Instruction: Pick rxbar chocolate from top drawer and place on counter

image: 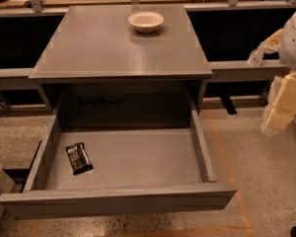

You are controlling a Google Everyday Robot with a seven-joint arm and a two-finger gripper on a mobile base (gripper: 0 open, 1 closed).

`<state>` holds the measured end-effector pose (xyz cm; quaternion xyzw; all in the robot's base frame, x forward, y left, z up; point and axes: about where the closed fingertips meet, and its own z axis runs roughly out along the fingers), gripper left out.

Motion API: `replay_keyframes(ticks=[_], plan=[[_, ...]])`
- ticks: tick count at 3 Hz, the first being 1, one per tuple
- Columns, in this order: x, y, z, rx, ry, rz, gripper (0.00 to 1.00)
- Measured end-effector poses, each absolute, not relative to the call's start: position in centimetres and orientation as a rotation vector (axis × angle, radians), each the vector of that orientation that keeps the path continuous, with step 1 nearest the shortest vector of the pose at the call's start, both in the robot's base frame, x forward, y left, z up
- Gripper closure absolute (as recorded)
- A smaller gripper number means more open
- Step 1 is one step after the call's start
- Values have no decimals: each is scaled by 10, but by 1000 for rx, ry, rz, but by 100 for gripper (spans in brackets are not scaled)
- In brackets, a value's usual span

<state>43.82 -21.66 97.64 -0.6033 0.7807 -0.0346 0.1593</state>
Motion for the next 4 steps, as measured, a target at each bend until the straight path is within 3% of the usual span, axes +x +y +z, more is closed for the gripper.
replay_keyframes(ticks=[4], plan=[[476,-161,931,-1845,1970,94,0]])
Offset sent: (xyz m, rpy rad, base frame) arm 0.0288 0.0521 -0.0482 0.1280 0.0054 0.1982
